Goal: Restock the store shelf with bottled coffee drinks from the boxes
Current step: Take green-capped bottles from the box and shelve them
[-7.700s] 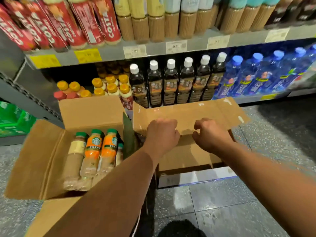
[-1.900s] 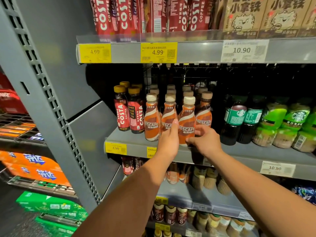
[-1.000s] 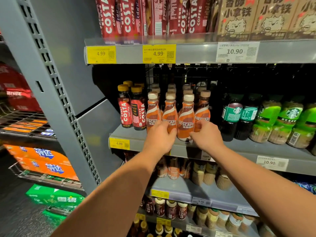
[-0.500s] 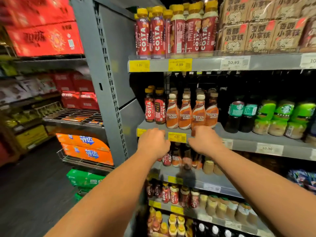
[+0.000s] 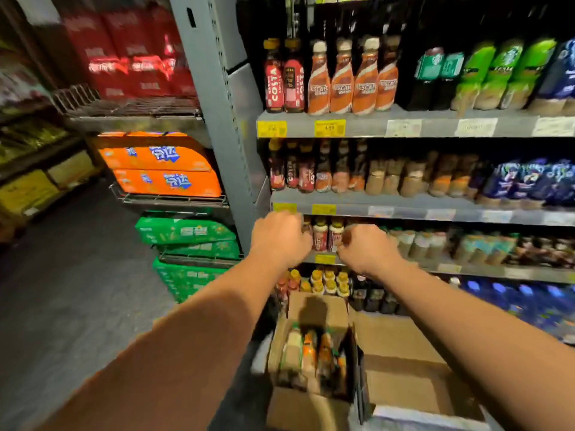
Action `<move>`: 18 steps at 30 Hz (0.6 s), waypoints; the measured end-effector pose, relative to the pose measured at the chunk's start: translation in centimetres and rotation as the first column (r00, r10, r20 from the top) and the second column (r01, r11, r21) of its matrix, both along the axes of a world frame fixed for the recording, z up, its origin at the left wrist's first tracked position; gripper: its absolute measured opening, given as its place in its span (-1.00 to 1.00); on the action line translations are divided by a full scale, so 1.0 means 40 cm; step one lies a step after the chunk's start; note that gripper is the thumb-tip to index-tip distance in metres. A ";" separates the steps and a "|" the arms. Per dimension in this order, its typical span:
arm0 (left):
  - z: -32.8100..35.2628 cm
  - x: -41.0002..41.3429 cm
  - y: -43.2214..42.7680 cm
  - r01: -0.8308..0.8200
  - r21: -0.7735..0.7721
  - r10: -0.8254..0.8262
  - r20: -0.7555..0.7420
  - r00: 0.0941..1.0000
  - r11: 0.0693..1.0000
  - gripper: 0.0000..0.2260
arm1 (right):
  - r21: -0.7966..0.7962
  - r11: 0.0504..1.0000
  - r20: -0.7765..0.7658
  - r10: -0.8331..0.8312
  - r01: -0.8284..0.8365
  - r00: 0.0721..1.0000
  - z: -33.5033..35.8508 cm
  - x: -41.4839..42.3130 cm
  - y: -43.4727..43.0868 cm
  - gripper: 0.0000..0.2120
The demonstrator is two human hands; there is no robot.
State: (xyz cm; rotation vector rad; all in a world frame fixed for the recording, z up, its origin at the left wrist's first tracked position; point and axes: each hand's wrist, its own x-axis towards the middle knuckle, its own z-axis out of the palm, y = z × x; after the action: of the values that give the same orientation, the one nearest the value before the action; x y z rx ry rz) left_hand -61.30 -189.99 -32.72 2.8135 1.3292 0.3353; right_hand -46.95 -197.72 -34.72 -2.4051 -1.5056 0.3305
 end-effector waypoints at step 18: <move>-0.601 0.015 0.022 0.023 -0.086 -0.028 -0.062 0.998 0.996 -0.78 | -0.227 0.973 -0.128 -0.067 0.036 0.989 -0.578 0.061 -0.009 -0.74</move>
State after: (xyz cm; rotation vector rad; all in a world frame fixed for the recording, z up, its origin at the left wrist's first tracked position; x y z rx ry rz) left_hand -60.72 -189.10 -56.77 2.7898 1.2848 0.1854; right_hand -44.52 -198.10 -57.83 -2.5283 -1.4097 0.6713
